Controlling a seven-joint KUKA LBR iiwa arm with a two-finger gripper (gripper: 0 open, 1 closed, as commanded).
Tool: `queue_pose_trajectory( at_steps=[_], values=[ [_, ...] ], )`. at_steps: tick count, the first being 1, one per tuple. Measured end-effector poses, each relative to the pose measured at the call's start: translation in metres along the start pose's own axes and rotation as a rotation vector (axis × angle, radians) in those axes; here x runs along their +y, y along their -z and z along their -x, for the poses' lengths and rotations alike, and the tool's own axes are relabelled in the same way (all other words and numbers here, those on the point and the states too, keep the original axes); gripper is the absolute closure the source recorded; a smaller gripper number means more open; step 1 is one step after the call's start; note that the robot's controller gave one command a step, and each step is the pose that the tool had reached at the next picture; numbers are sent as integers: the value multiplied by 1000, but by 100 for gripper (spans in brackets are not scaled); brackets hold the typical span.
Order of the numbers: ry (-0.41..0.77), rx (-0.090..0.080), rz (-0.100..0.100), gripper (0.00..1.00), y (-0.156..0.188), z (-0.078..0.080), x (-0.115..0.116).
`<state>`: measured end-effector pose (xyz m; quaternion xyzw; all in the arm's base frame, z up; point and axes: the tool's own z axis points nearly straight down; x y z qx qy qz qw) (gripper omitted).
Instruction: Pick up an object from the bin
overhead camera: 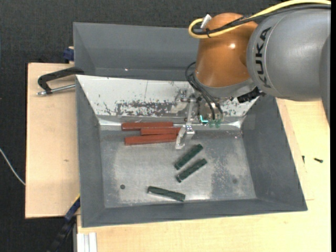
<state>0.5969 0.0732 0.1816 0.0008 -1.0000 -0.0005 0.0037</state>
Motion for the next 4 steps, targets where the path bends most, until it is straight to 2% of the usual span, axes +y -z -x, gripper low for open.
queue_pose_trajectory(
  at_steps=[1, 2, 3, 4],
  values=[
    [-1, -9, 1, 0, 5, 2, 0],
    [99, -12, 0, 0, -40, -5, -33],
    [186, -22, 1, 0, -95, -6, -57],
    [213, -32, 0, 100, -95, -5, -57]
  ],
)
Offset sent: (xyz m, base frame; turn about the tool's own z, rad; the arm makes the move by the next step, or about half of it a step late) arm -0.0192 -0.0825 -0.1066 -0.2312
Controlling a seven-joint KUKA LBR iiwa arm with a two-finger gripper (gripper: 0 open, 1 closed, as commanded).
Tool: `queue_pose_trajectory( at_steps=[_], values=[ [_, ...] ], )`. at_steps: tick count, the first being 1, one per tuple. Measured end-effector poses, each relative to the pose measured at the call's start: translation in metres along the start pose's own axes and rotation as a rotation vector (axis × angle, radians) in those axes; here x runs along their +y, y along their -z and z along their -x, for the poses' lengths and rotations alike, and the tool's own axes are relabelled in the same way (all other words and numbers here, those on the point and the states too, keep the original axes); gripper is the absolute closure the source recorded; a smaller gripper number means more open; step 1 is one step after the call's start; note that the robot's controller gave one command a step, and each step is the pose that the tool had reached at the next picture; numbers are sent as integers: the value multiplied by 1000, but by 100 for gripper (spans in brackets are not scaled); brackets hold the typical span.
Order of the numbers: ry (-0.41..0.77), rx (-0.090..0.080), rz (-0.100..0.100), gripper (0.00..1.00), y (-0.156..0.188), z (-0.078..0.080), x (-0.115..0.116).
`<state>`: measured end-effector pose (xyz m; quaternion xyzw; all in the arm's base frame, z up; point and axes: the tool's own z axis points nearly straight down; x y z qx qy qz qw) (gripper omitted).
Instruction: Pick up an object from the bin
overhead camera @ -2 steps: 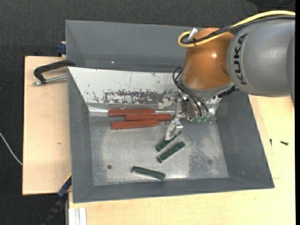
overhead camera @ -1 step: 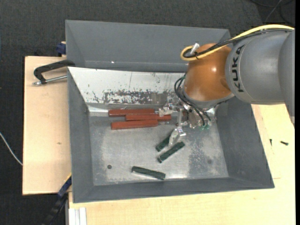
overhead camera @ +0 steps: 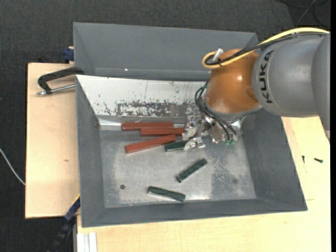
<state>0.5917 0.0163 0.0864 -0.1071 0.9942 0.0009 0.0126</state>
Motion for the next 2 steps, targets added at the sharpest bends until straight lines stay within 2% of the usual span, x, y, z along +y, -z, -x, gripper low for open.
queue_pose_trajectory(
  at_steps=[1, 2],
  values=[
    [0, 0, 0, 100, 0, 0, 0],
    [193, 18, 3, 100, 198, -17, -17]
  ],
)
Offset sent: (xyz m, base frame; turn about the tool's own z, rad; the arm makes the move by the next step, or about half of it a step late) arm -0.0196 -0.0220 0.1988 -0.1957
